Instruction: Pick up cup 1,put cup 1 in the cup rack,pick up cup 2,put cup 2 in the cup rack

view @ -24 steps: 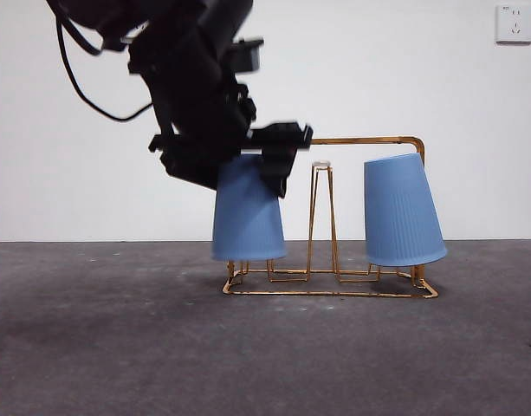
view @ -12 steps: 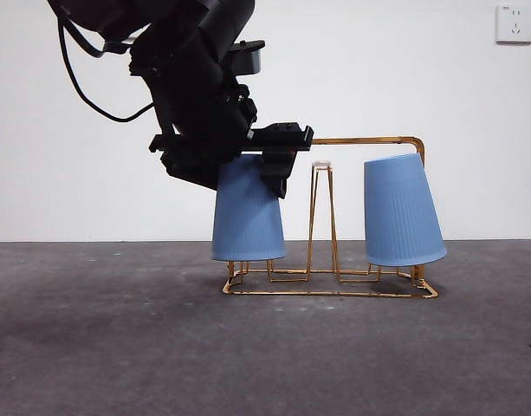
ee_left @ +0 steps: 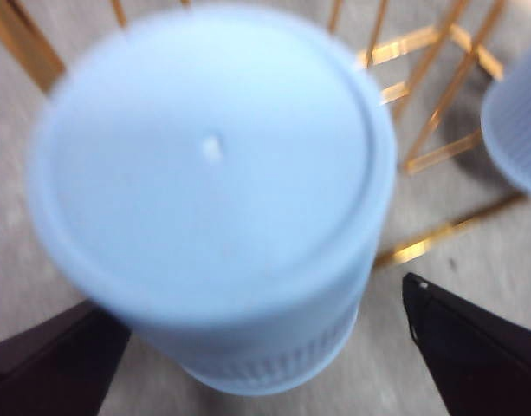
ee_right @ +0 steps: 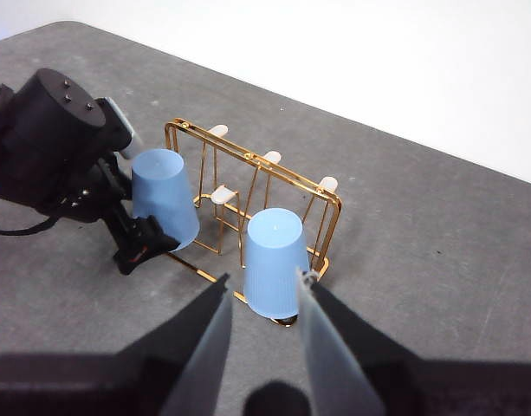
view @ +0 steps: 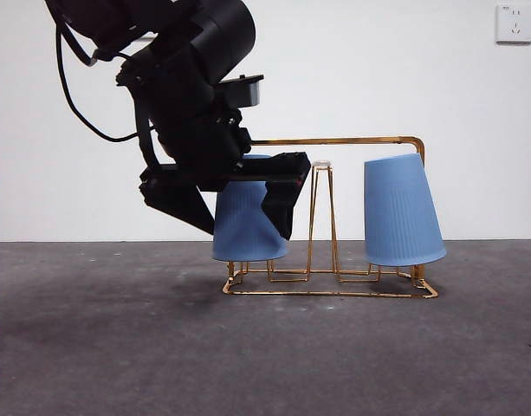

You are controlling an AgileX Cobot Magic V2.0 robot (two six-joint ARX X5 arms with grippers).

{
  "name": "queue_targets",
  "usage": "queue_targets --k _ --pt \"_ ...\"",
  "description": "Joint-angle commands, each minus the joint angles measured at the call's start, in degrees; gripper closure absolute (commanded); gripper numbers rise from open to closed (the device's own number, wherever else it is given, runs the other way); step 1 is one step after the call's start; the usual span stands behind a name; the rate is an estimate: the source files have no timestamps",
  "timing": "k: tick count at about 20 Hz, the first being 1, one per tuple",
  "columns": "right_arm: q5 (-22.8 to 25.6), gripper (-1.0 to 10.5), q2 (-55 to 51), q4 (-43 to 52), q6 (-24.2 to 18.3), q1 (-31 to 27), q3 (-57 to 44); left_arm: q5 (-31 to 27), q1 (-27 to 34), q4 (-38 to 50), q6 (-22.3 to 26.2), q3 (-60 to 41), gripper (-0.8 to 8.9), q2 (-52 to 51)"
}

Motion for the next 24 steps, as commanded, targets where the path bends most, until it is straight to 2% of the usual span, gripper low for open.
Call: queue_targets --k 1,5,13,17,24 --pt "0.0 8.2 -0.1 0.2 0.6 0.0 -0.1 1.2 0.2 -3.0 -0.5 0.2 2.71 0.0" --pt "0.0 8.2 0.0 0.2 0.6 0.0 0.0 4.6 0.1 -8.0 -1.0 0.2 2.79 -1.6" --pt "-0.2 8.2 0.0 -1.3 1.0 0.0 -0.1 4.8 -1.7 -20.4 -2.5 0.2 2.79 -10.0" --pt "-2.1 8.2 0.1 -4.2 2.6 0.0 -0.1 6.6 -3.2 -28.3 -2.9 0.2 2.79 -17.7" --pt "-7.1 8.2 0.8 -9.2 5.8 0.0 -0.1 13.5 -5.8 -37.1 -3.1 0.2 2.79 -32.2"
